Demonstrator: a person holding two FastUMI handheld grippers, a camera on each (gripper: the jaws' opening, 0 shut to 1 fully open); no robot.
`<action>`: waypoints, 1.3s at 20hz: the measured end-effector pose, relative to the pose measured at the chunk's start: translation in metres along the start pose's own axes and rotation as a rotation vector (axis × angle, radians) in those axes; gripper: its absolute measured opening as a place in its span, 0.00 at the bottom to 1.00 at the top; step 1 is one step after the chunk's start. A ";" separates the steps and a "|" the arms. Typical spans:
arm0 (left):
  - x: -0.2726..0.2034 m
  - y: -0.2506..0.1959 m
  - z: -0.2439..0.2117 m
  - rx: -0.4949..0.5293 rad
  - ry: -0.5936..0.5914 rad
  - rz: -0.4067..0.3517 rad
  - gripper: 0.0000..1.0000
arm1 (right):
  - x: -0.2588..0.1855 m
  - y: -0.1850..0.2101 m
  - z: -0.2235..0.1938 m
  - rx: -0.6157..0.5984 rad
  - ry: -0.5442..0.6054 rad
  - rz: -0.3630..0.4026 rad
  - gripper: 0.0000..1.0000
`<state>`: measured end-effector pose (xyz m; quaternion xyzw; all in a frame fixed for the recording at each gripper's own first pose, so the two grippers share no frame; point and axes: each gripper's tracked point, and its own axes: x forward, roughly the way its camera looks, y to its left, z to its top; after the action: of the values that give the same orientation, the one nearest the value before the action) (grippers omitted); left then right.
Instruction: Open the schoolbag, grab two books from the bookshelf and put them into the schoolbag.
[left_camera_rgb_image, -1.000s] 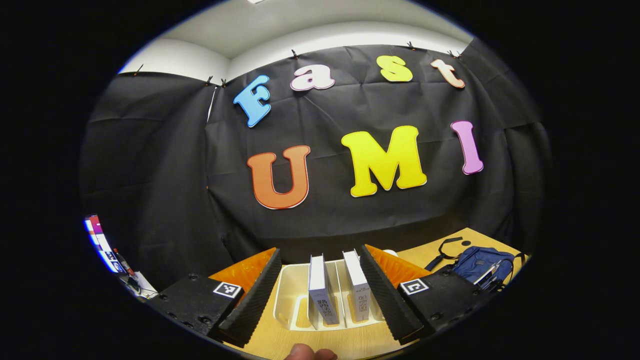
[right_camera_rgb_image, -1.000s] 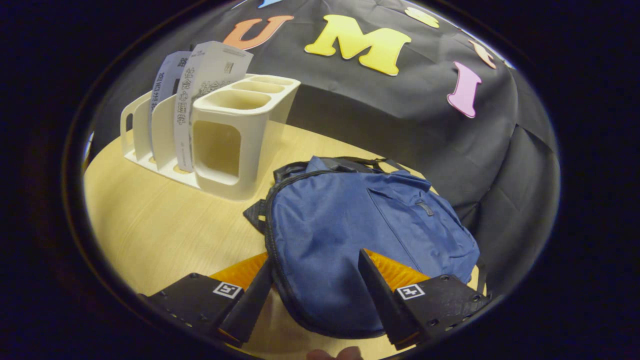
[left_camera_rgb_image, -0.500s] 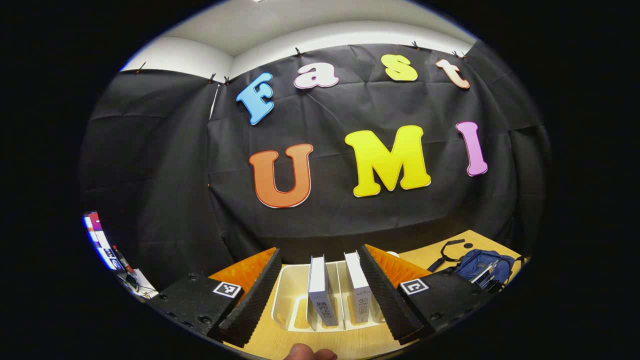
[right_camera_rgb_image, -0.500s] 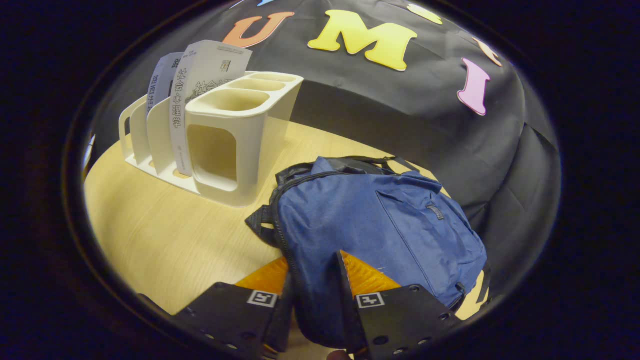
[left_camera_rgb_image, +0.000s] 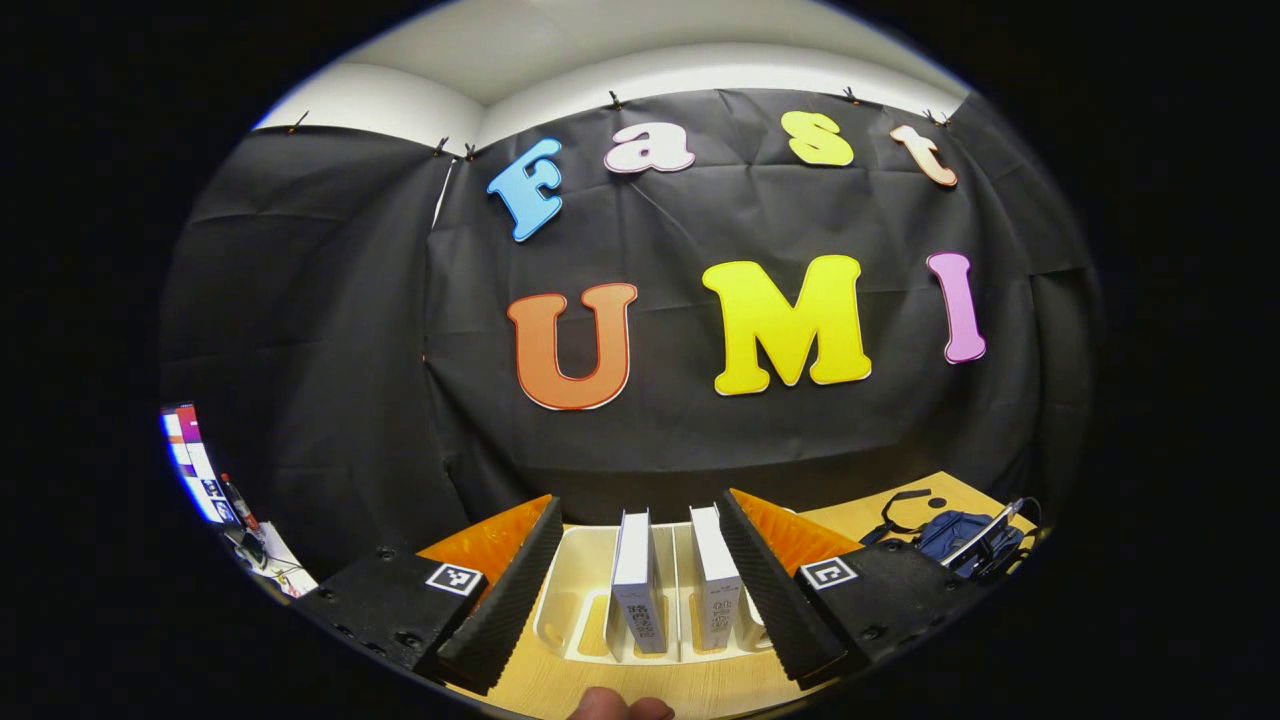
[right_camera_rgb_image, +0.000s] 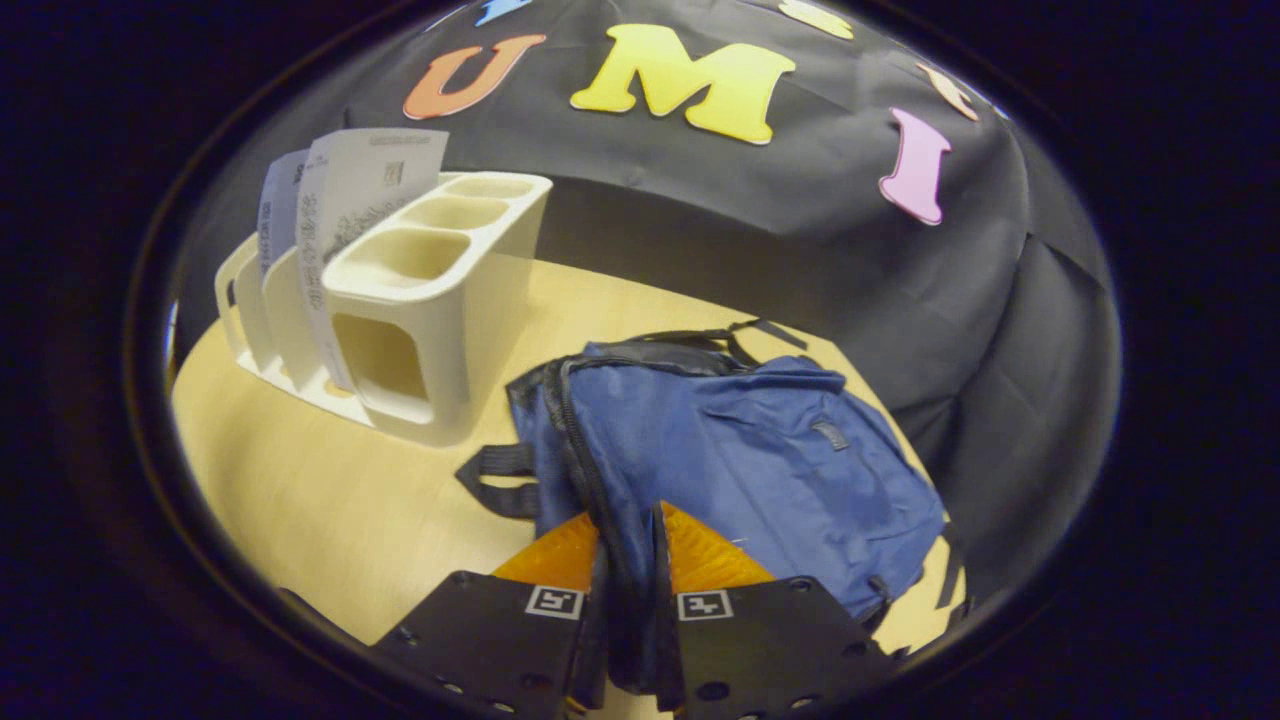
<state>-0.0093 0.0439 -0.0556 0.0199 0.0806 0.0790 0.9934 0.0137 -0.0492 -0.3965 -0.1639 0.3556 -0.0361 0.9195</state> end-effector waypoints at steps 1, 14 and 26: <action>0.000 0.001 0.001 0.003 -0.002 0.002 0.99 | 0.002 -0.002 -0.001 0.003 0.005 -0.020 0.19; 0.006 0.008 0.005 0.002 -0.020 0.014 0.99 | -0.021 -0.031 0.028 0.108 0.059 0.130 0.01; 0.050 -0.013 0.021 -0.095 0.027 -0.096 0.99 | -0.073 -0.181 0.115 0.065 -0.087 0.005 0.01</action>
<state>0.0452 0.0387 -0.0434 -0.0322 0.0909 0.0353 0.9947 0.0449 -0.1749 -0.2107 -0.1346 0.3143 -0.0384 0.9389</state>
